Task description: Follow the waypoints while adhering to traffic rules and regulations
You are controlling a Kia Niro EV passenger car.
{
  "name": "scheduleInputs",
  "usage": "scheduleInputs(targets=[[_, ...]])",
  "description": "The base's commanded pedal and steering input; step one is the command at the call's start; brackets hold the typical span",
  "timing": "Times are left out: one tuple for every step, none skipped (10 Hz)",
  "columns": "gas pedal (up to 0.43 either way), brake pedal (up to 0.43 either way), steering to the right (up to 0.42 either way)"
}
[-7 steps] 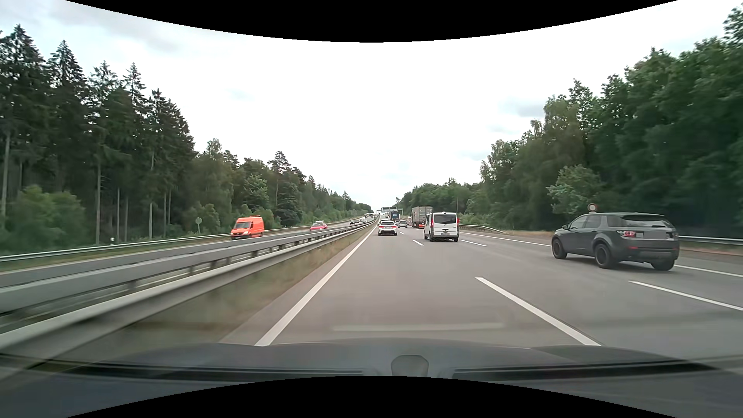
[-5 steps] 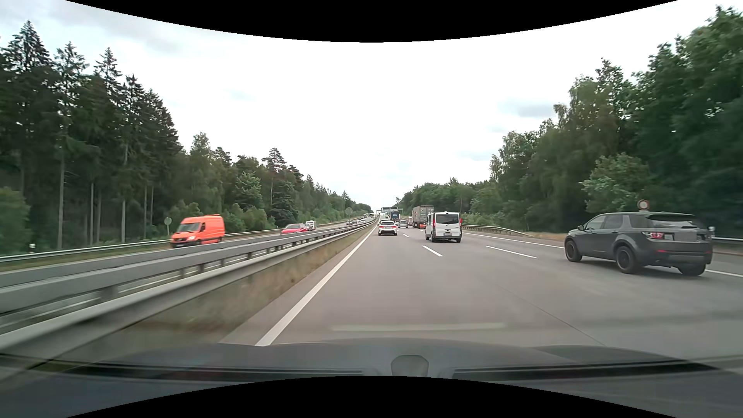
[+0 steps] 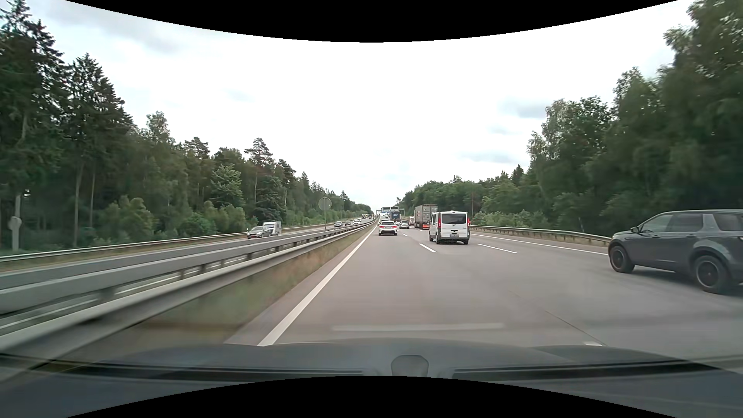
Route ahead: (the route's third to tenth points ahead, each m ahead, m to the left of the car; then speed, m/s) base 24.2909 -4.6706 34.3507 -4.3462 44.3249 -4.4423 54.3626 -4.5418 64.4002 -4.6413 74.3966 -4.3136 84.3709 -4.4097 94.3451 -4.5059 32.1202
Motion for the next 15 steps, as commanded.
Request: scheduleInputs(targets=[[0.157, 0.0, -0.002], [0.157, 0.0, -0.003], [0.157, 0.0, -0.003], [0.157, 0.0, -0.003], [0.157, 0.0, -0.003], [0.157, 0.0, -0.003], [0.157, 0.0, -0.002], [0.157, 0.0, -0.003], [0.157, 0.0, -0.002], [0.157, 0.0, -0.002], [0.157, 0.0, -0.002], [0.157, 0.0, -0.002], [0.157, 0.0, -0.003], [0.157, 0.0, -0.002], [0.157, 0.0, -0.002]])
